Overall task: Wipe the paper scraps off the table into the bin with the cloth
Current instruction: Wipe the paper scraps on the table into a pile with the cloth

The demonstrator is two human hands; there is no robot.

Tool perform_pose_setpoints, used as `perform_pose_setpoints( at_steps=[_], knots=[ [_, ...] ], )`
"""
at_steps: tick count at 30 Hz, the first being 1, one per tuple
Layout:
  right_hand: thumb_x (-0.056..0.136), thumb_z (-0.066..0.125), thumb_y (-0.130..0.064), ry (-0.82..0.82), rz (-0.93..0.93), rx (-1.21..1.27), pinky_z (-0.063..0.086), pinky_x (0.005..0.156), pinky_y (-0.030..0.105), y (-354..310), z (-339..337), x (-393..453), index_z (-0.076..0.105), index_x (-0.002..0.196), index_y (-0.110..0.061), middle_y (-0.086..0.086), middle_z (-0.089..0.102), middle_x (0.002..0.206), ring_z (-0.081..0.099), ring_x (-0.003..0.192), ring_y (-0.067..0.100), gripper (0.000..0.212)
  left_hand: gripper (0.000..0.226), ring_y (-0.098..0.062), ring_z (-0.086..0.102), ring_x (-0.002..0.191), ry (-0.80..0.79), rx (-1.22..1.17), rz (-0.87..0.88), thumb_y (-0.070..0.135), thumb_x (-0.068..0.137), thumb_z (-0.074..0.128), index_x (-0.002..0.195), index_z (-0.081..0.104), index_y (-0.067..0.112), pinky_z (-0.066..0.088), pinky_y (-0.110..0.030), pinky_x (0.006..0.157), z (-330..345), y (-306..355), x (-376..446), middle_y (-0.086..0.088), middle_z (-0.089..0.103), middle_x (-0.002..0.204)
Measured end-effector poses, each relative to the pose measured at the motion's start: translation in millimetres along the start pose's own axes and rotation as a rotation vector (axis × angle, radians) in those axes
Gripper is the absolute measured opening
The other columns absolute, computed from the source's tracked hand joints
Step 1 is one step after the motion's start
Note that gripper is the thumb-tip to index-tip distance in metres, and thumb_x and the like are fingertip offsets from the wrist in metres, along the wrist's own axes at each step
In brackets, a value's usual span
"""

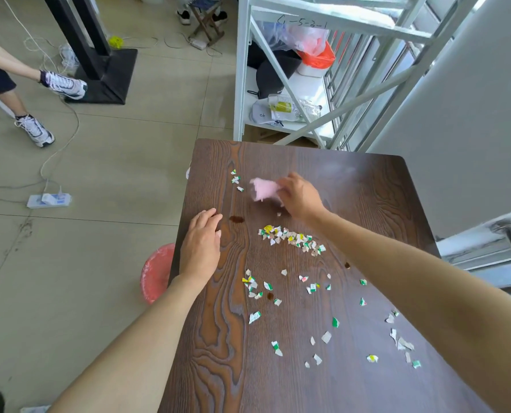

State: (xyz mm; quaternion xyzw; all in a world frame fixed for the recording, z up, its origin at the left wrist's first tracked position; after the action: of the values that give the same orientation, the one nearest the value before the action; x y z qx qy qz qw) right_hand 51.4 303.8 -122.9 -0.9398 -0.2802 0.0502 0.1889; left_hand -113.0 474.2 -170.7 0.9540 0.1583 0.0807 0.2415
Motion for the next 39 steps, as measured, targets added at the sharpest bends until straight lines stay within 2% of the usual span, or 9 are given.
perform_pose_setpoints(
  at_steps=[6,11,13,18,23,28,35,37,39],
  knots=[
    [0.096,0.041,-0.013,0.121,0.218,-0.022,0.048,0.08,0.038,-24.6,3.6,59.3,0.067,0.111,-0.009,0.014,0.055,0.116,0.055,0.109,0.033,0.03,0.034,-0.024,0.047,0.122,0.086,-0.027,-0.01,0.004,0.09,0.057,0.123,0.061,0.005,0.041,-0.036,0.104,-2.6,-5.3,-4.3,-0.005,0.056,0.131],
    [0.091,0.044,-0.002,0.015,0.301,-0.052,0.049,0.087,0.042,-43.6,33.9,92.0,0.066,0.115,-0.009,0.013,0.053,0.124,0.054,0.116,0.033,0.033,0.032,-0.022,0.049,0.119,0.137,-0.08,-0.02,0.004,0.09,0.058,0.121,0.062,0.006,0.043,-0.036,0.103,3.2,-13.0,-2.5,-0.004,0.059,0.127],
    [0.091,0.044,-0.003,-0.007,0.269,-0.026,0.048,0.087,0.038,-49.5,44.6,97.8,0.067,0.117,-0.013,0.011,0.054,0.122,0.053,0.116,0.032,0.036,0.031,-0.021,0.049,0.119,0.14,-0.09,-0.013,0.006,0.09,0.058,0.121,0.062,0.007,0.042,-0.034,0.104,5.3,-16.3,-1.7,-0.003,0.059,0.128],
    [0.096,0.04,-0.008,-0.113,0.014,-0.1,0.042,0.08,0.031,-54.3,50.7,83.1,0.064,0.125,-0.027,0.007,0.057,0.117,0.054,0.111,0.031,0.043,0.031,-0.021,0.047,0.119,0.125,-0.092,0.004,0.008,0.091,0.057,0.121,0.06,0.005,0.037,-0.031,0.106,5.1,-20.6,-1.8,-0.004,0.056,0.128],
    [0.098,0.041,-0.01,-0.215,-0.172,-0.117,0.043,0.095,0.035,-50.8,44.8,30.4,0.064,0.124,-0.028,0.005,0.058,0.122,0.053,0.109,0.027,0.039,0.031,-0.023,0.048,0.118,0.078,-0.085,0.031,0.003,0.089,0.056,0.12,0.059,0.003,0.038,-0.032,0.105,-1.2,-20.9,-3.5,-0.007,0.055,0.126],
    [0.096,0.041,-0.01,-0.313,-0.258,-0.129,0.047,0.091,0.039,-49.4,42.6,-23.4,0.067,0.116,-0.028,-0.001,0.059,0.113,0.053,0.102,0.025,0.037,0.035,-0.024,0.047,0.122,0.021,-0.058,0.038,0.001,0.09,0.054,0.125,0.057,0.0,0.035,-0.031,0.107,-6.8,-19.0,-4.6,-0.009,0.052,0.13],
    [0.094,0.042,-0.008,-0.437,-0.347,-0.231,0.046,0.088,0.037,-49.8,30.1,-81.4,0.068,0.114,-0.028,-0.002,0.059,0.116,0.05,0.105,0.025,0.038,0.037,-0.026,0.046,0.126,-0.034,-0.03,0.047,0.0,0.089,0.054,0.126,0.056,-0.001,0.035,-0.034,0.108,-10.8,-14.4,-12.3,-0.011,0.05,0.134],
    [0.093,0.044,-0.007,-0.424,-0.345,-0.219,0.047,0.087,0.038,-48.1,24.1,-83.2,0.069,0.112,-0.026,0.0,0.06,0.113,0.053,0.102,0.025,0.037,0.037,-0.025,0.046,0.126,-0.046,-0.014,0.068,0.0,0.089,0.055,0.126,0.056,-0.001,0.036,-0.034,0.107,-12.3,-12.9,-14.9,-0.01,0.049,0.134],
    [0.09,0.046,-0.005,-0.319,-0.277,-0.151,0.049,0.087,0.04,-41.0,14.9,-73.3,0.071,0.11,-0.023,0.004,0.062,0.108,0.056,0.099,0.027,0.036,0.037,-0.025,0.046,0.125,-0.05,-0.012,0.095,0.0,0.089,0.055,0.126,0.056,-0.001,0.037,-0.034,0.106,-13.6,-9.7,-15.9,-0.01,0.05,0.134]
  ],
)
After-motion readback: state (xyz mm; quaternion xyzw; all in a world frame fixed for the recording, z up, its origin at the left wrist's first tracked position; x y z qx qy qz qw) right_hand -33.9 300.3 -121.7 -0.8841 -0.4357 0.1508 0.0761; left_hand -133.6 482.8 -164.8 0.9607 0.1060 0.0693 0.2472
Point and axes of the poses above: each hand's wrist, its own x-axis towards the middle knuckle, its own z-axis out of the palm, y = z × x, the point moved 2 cm from there along x, towards the middle knuckle
